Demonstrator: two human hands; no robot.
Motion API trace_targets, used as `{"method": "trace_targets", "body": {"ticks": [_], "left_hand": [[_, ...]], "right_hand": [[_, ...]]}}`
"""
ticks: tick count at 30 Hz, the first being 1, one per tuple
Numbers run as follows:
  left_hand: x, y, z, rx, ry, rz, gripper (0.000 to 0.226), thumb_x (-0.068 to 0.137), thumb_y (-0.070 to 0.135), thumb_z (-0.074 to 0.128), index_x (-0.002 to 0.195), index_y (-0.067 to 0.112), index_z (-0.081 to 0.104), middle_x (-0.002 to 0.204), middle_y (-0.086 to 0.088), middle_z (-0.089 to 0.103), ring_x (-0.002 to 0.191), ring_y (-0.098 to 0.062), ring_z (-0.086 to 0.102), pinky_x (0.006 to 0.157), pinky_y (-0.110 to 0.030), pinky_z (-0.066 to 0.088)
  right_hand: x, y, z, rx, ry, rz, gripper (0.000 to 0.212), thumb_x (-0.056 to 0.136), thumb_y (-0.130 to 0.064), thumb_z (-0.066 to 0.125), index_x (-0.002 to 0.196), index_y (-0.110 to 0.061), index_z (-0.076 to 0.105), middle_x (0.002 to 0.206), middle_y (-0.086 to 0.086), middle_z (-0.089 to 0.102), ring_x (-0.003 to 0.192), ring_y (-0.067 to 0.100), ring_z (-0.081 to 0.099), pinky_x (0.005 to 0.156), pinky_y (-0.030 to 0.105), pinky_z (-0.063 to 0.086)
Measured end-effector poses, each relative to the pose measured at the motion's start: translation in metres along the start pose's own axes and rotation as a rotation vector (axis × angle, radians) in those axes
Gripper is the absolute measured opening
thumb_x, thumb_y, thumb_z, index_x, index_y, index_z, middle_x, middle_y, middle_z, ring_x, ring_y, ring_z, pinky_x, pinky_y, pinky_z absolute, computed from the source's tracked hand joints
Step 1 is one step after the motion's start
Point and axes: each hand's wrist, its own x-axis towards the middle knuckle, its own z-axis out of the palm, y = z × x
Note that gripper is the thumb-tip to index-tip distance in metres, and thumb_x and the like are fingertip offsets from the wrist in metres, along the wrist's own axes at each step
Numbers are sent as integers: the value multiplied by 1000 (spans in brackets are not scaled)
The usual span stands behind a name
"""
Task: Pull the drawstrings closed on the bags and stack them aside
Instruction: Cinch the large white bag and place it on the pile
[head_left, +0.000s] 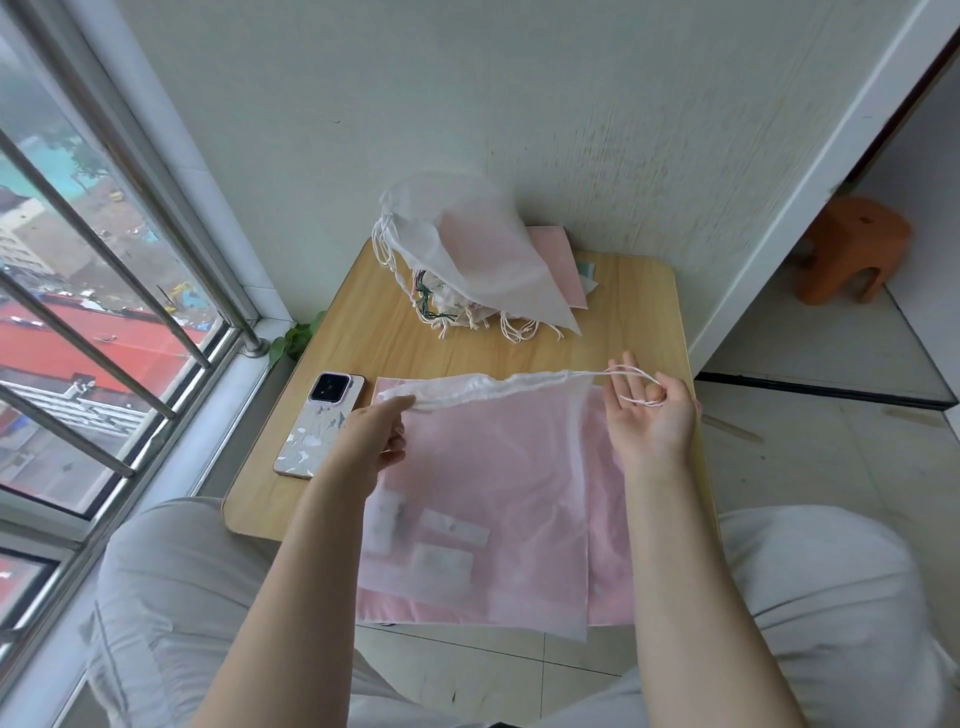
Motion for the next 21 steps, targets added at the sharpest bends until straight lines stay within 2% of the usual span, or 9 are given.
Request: {"method": "trace_targets", "body": {"ticks": [3, 5, 6, 8, 10, 13, 15, 18, 21], "left_hand": [[4, -2, -5, -494, -86, -117, 38, 91, 26, 60, 60, 19, 40, 54, 4, 29, 47, -12, 31, 51, -23, 31], [7, -3, -6, -645, -113, -119, 43, 91, 26, 59, 58, 20, 32, 54, 3, 26, 47, -13, 29, 51, -22, 30], [9, -4, -6, -685, -119, -105, 43, 92, 25, 58, 58, 20, 32, 55, 3, 25, 48, -13, 28, 52, -22, 30], [10, -6, -4, -747, -125, -74, 39, 92, 23, 55, 60, 20, 33, 55, 4, 26, 48, -13, 28, 52, -21, 32], [12, -9, -5, -822, -111, -63, 38, 93, 20, 53, 59, 19, 35, 55, 4, 28, 47, -12, 31, 48, -20, 34], [16, -16, -11, -937, -20, -46, 44, 95, 17, 49, 54, 17, 34, 57, 3, 28, 43, -11, 34, 43, -18, 34], [17, -23, -14, -929, 60, -19, 43, 96, 17, 48, 55, 17, 34, 60, 2, 27, 43, -10, 37, 42, -18, 34], [16, -28, -11, -865, 92, 6, 36, 93, 23, 57, 61, 18, 41, 65, 4, 40, 53, -9, 46, 53, -20, 36], [10, -19, -7, -889, 12, 67, 31, 93, 26, 61, 66, 17, 48, 75, 4, 63, 66, -10, 58, 66, -22, 46]], "right_hand": [[2, -2, -3, 128, 22, 50, 41, 101, -24, 45, 60, -16, 40, 97, 9, 74, 98, 25, 70, 93, 47, 50], [2, 2, -2, 194, 26, 70, 41, 101, -29, 47, 63, -15, 42, 69, 2, 62, 69, 17, 66, 77, 41, 57], [3, 4, -2, 188, 28, 79, 41, 101, -30, 47, 63, -16, 42, 62, -1, 51, 56, 14, 55, 66, 32, 56], [4, 8, -3, 83, 41, 85, 41, 102, -30, 44, 63, -18, 39, 57, -4, 35, 42, 11, 35, 46, 20, 39], [6, 11, -6, -89, 92, 70, 42, 102, -30, 41, 63, -19, 35, 53, -5, 29, 37, 10, 25, 38, 20, 24], [5, 8, -10, -424, 273, -70, 41, 100, -30, 43, 63, -21, 31, 45, -8, 31, 34, 9, 20, 35, 21, 18], [2, 8, -11, -623, 344, -221, 39, 96, -25, 46, 61, -20, 32, 46, -6, 33, 38, 11, 23, 39, 21, 21], [-5, 14, -14, -1137, 216, -439, 37, 94, -25, 50, 58, -19, 40, 59, -4, 41, 55, 13, 37, 54, 29, 32], [-9, 21, -13, -1599, -30, -407, 32, 93, -26, 51, 62, -20, 45, 61, -6, 45, 59, 9, 42, 58, 29, 35]]}}
